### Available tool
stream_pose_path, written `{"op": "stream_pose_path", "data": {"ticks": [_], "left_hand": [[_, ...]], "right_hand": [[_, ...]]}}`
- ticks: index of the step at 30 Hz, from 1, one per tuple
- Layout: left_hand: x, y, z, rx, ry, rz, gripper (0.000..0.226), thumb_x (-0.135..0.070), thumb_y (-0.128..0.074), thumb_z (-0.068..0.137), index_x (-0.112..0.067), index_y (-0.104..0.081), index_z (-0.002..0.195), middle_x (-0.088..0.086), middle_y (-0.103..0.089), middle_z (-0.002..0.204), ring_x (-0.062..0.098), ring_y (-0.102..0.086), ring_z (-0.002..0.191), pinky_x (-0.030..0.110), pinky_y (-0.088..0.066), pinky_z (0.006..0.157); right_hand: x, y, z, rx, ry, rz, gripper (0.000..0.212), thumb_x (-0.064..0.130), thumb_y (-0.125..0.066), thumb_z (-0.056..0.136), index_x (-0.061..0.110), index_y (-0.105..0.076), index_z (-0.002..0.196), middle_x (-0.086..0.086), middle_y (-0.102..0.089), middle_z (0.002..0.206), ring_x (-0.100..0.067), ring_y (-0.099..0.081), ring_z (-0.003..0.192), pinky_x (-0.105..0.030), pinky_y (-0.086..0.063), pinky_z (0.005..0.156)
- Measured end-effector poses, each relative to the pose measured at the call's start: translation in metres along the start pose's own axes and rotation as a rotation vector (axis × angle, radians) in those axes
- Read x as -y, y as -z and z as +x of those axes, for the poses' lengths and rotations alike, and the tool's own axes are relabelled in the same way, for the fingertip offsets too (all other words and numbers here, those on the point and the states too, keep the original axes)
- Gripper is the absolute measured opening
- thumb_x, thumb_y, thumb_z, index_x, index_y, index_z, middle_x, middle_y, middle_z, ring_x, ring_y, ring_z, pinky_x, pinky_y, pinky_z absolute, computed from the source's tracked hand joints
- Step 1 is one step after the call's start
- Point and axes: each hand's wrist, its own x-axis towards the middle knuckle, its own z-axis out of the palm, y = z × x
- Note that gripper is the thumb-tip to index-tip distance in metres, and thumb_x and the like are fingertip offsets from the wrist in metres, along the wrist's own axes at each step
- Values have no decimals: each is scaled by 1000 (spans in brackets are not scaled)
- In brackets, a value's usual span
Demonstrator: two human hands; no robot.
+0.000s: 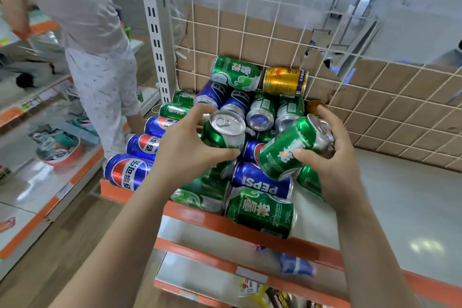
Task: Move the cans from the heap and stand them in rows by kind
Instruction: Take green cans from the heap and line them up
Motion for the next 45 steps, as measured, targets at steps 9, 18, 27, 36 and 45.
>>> {"op": "stream_pose_path", "data": {"ticks": [9, 18, 27, 36, 45], "left_hand": [[-62, -57, -15, 246, -38, -278, 62, -35, -83, 60, -24, -50, 110, -8, -51, 84, 3, -56, 54, 14, -46, 47], [-165, -177, -79, 522, -113, -290, 39, -55, -80, 55, -34, -54, 75, -6, -60, 87, 3, -59, 81, 24, -50, 73], [-287, -345, -183, 667, -210, -385, 34, -49, -73, 71, -24, -58, 88, -4, -66, 78, 9, -64, 71, 29, -50, 66], [-382, -466, -245, 820, -328, -365, 49, -43, -84, 60, -15, -54, 88, -6, -61, 77, 8, -56, 69, 24, -43, 60], [-462, -597, -249, 859, -463, -388, 50, -46, -83, 57, -14, -54, 83, -4, -64, 74, 12, -58, 68, 25, -45, 62]], "right_hand": [[29, 50, -56, -42, 34, -84, 77, 21, -71, 60, 36, -43, 130, 13, -60, 118, -8, -64, 103, -21, -53, 76], [24, 180, -149, -266, -57, -86, 67, 27, -66, 64, 33, -42, 127, 10, -63, 110, -2, -64, 95, -17, -52, 71], [15, 349, -268, -596, -180, -230, 61, 46, -68, 74, 27, -40, 125, 14, -55, 108, 10, -55, 93, -8, -45, 74], [19, 481, -337, -831, -261, -254, 34, 25, -75, 76, 34, -51, 98, 14, -62, 94, 12, -59, 79, -8, -46, 68], [0, 610, -337, -976, -274, -318, 44, 39, -70, 64, 26, -53, 103, 8, -66, 94, -7, -63, 86, -25, -51, 76]]}}
